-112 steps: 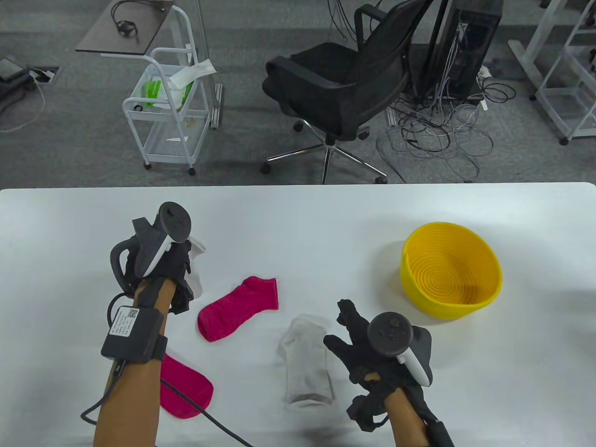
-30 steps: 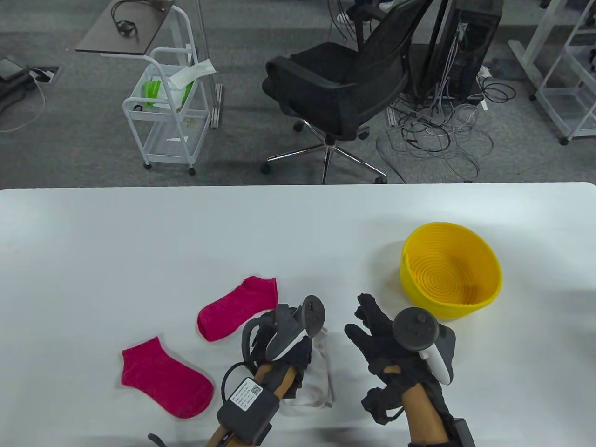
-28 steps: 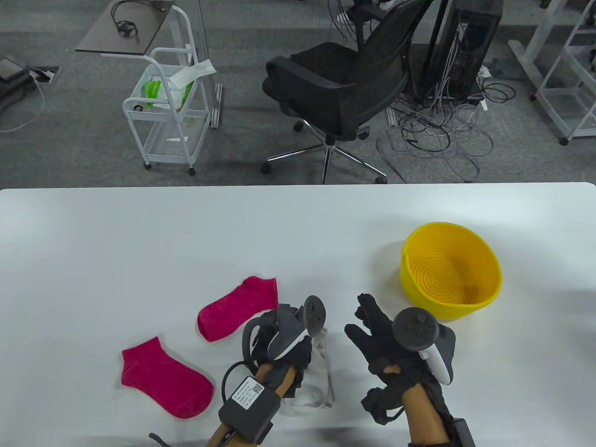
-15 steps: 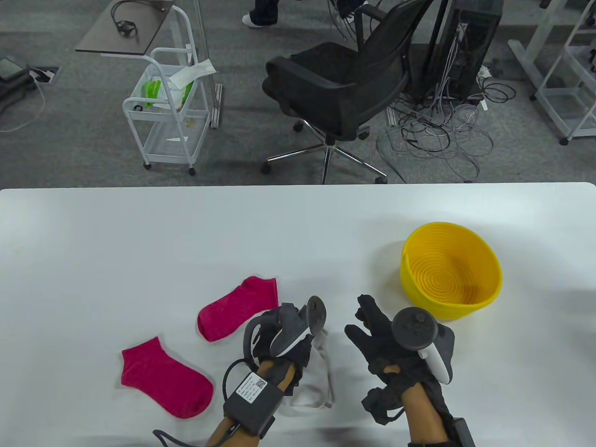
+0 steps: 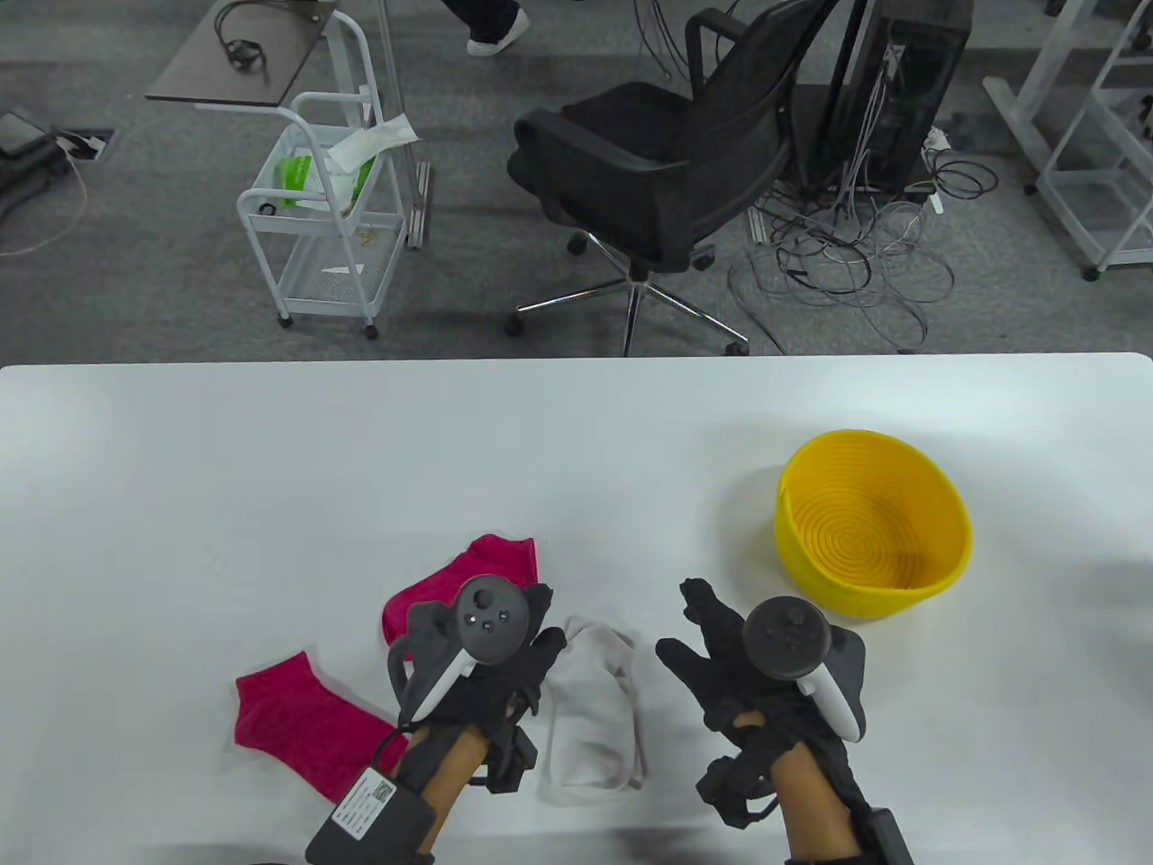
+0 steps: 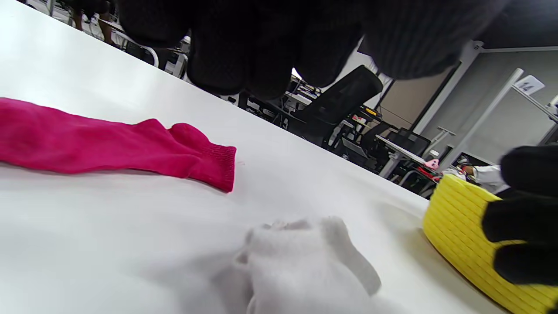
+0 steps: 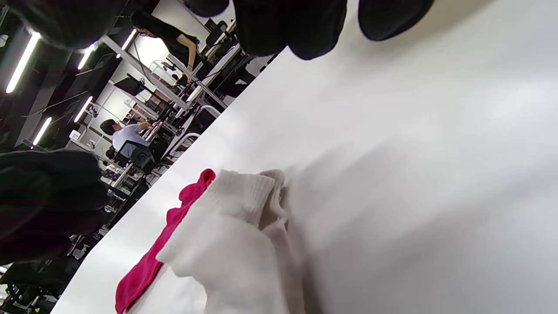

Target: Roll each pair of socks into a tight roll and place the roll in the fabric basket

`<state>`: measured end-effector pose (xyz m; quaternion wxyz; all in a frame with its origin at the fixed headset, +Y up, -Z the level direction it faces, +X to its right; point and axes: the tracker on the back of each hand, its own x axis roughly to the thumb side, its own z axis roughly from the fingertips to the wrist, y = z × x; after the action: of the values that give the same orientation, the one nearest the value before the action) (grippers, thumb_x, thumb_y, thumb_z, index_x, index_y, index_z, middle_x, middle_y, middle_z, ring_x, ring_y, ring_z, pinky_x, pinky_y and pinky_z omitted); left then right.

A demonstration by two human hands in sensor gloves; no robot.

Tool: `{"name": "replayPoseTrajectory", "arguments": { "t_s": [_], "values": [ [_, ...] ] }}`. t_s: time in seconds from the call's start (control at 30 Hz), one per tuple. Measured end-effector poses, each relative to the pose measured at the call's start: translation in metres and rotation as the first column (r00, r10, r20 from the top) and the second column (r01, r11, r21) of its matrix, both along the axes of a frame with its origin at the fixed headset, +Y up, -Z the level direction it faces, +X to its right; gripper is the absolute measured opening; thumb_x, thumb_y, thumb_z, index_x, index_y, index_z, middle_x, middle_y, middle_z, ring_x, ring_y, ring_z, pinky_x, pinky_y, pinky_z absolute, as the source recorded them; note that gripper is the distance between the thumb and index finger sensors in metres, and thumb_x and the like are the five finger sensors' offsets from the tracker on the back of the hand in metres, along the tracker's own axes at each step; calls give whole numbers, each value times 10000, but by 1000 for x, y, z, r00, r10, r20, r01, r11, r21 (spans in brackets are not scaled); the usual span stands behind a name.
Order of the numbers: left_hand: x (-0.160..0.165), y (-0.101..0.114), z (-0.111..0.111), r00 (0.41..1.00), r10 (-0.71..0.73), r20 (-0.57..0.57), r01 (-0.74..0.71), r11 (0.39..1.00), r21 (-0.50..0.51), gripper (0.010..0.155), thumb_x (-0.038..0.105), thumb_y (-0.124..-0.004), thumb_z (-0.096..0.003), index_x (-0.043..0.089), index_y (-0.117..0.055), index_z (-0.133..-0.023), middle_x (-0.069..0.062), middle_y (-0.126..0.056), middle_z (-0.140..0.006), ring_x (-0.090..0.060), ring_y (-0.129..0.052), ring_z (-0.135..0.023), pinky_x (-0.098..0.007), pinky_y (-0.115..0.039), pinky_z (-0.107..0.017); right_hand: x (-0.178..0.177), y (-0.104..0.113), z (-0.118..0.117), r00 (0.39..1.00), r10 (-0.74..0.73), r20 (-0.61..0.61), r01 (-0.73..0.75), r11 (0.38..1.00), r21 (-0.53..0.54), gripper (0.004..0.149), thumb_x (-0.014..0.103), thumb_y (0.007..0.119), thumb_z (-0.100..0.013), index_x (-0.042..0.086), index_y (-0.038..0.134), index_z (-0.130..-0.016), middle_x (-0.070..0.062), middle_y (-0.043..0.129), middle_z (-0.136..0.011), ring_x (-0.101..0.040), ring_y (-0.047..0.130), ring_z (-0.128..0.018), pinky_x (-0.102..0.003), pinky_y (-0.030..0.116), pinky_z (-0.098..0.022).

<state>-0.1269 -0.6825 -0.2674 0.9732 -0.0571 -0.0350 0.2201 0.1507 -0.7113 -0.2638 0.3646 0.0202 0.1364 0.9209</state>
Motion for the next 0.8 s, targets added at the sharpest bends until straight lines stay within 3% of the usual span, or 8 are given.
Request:
{"name": "replayPoseTrajectory", "arguments": {
  "t_s": [0.2,0.53,0.7,0.8],
  "values": [
    [-14,1,19,997,67,39,-68,997,19,605,496,-773,-373,290,-765,-941,-34,-826,-995,-280,-858,-899,-490,-665,-670,-11,3,5,998,37,-45,-37,999,21,789,632,693,-409,287,419,-1063,-45,554,-1126,-344,621,-1037,-613,567,-687],
    [-22,-28,12,994,104,38,-100,991,-91,585,476,-779,-376,284,-784,-929,-44,-845,-975,-285,-879,-869,-489,-678,-655,-30,4,13,985,110,-134,-108,994,23,734,553,773,-408,285,510,-1039,-33,625,-1097,-319,690,-1011,-595,607,-679],
    [-19,-33,1,993,111,31,-107,989,-106,580,468,-784,-377,292,-781,-930,-37,-841,-979,-281,-878,-872,-487,-681,-652,-49,13,24,952,183,-245,-175,983,54,566,469,865,-394,325,740,-927,17,858,-950,-246,911,-849,-529,758,-595],
    [-15,-32,-12,991,133,19,-130,982,-136,571,459,-788,-379,294,-787,-926,-36,-848,-971,-280,-886,-859,-483,-695,-636,-67,13,37,901,298,-315,-292,954,68,500,444,902,-378,349,816,-861,41,935,-867,-210,979,-756,-489,818,-531]
  ]
}}
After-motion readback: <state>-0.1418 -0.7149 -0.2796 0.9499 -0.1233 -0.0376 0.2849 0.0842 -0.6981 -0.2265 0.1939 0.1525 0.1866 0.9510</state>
